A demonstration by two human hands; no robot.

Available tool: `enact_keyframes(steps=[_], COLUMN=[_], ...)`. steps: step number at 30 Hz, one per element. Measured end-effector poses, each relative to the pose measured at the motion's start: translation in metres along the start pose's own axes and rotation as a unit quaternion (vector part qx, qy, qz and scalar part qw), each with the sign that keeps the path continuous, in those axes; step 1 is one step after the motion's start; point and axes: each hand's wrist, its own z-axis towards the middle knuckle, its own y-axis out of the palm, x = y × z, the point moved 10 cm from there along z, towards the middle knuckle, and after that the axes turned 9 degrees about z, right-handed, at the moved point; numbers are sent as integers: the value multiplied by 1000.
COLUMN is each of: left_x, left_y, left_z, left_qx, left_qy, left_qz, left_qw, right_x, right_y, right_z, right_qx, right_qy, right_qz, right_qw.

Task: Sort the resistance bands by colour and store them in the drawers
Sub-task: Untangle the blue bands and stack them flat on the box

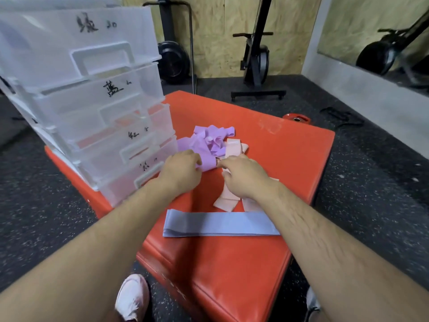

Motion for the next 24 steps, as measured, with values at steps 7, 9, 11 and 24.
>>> enact_keyframes(steps=[7,9,11,24], left_x=[-21,-25,-26,-8], left_y=[34,36,37,71], left_z=[24,29,31,50], left_qx=[-121,-122,-127,-215], left_qy=[-30,-46,-58,-32], left_qz=[41,45,54,117], left_qw=[991,990,989,969], right_x=[-2,-2,6,36], right_y=[46,63,75,33], right_z=[47,56,63,70], right_qx=[-49,-86,-99,41], right_qy=[10,16,47,126], right_qz=[9,-7,-9,217], right_qw=[999,996,994,967])
